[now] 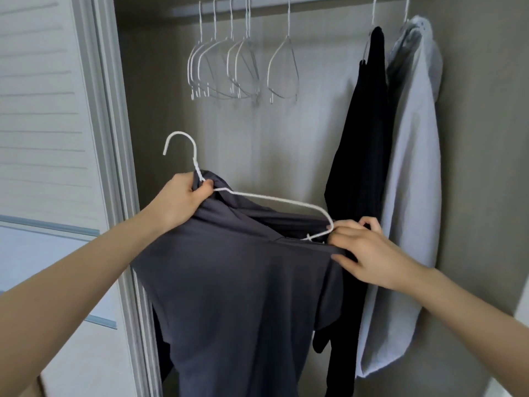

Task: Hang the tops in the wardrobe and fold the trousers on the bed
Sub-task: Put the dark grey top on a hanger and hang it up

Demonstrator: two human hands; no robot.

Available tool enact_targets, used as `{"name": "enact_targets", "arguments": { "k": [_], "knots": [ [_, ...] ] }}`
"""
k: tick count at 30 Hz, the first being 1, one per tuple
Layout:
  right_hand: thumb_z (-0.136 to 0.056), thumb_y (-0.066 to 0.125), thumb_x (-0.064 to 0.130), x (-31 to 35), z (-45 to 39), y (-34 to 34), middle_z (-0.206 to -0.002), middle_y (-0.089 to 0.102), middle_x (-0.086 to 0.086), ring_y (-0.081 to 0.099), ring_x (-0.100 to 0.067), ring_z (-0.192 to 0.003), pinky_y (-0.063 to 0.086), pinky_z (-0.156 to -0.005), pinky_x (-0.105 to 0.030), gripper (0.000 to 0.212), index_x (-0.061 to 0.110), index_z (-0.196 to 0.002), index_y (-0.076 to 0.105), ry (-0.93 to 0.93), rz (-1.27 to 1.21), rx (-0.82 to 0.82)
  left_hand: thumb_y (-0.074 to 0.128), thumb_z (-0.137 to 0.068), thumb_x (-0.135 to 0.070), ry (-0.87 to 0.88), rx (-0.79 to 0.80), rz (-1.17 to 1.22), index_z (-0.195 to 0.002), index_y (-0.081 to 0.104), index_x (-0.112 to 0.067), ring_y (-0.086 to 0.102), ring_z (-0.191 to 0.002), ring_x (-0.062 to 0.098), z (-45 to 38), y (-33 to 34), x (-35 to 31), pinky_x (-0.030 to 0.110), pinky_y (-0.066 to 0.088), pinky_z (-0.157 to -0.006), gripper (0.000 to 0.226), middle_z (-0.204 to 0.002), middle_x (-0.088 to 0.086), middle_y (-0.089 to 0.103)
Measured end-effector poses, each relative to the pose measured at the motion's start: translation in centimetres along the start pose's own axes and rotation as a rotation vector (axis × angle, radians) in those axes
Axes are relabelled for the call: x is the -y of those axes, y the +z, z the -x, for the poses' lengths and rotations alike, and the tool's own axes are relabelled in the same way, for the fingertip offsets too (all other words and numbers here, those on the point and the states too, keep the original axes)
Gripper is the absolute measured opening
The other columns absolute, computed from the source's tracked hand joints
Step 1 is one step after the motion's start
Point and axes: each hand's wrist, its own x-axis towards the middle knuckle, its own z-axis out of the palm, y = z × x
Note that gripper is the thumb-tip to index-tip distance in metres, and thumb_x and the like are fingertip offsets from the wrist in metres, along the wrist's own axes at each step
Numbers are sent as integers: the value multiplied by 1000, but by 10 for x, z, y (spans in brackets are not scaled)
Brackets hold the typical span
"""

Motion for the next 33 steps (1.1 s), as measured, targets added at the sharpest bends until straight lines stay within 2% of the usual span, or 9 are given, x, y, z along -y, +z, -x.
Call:
{"name": "enact_targets", "arguments": {
  "k": [3,6,8,13,17,19,22,25,33],
  "knots": [
    [-83,68,17,2,-4,-9,-101,63,12,50,-12,-123,22,-89,-32,10,21,-93,65,-8,-10,-34,53,-97,-27,13,32,-150,-61,40,-16,39,-53,13,7,9,-2,26,34,-55,40,-54,-3,44],
    [-86,63,9,10,-22,-17,-127,56,10,39,-18,-127,25,-93,-38,20,21,-101,65,96,-113,-167,53,-97,-25,88,112,-216,-61,38,-19,44,-55,11,16,22,-13,34,27,-56,40,-57,-1,47],
    [-89,54,3,21,-42,-25,-132,52,4,43,-18,-122,28,-97,-29,27,21,-108,62,227,-338,-202,54,-98,-24,163,167,-191,-62,38,-26,45,-56,6,21,36,-28,29,24,-57,40,-58,-7,47],
    [-99,38,21,50,-73,-24,-93,64,11,59,-10,-86,44,-76,-18,20,37,-110,44,308,-671,47,53,-99,-32,164,182,38,-70,51,-30,51,-64,-2,20,56,-57,8,36,-60,29,-65,-14,56],
    [-94,52,19,34,-67,-22,-81,65,-5,61,-21,-81,48,-76,-38,12,18,-86,61,450,-703,-154,53,-94,-48,163,340,100,-94,64,-27,62,-78,1,21,34,-30,13,45,-70,24,-84,-11,69],
    [-93,55,13,20,-61,-27,-82,66,-10,60,-18,-77,46,-74,-33,15,9,-83,66,547,-823,-226,57,-87,-53,151,462,8,-108,63,-25,64,-89,4,23,19,-6,22,49,-80,35,-98,-9,69],
    [-90,56,11,7,-52,-39,-82,66,-8,59,-12,-78,45,-75,-28,14,9,-83,68,625,-977,-245,66,-80,-46,157,455,41,-92,67,-31,65,-80,3,23,4,21,25,48,-74,19,-84,-16,69],
    [-92,55,8,3,-46,-48,-81,63,-12,56,-12,-76,41,-74,-30,15,4,-83,67,576,-948,-214,67,-82,-39,38,426,208,-82,78,-13,70,-77,25,19,-11,36,40,54,-73,27,-80,10,74],
    [-94,55,8,14,-50,-55,-85,67,-19,57,-14,-76,44,-74,-31,18,7,-84,70,448,-856,-111,56,-92,-44,-24,573,282,-80,75,-9,60,-73,13,21,-6,20,23,45,-71,41,-79,13,70]
  ]
}}
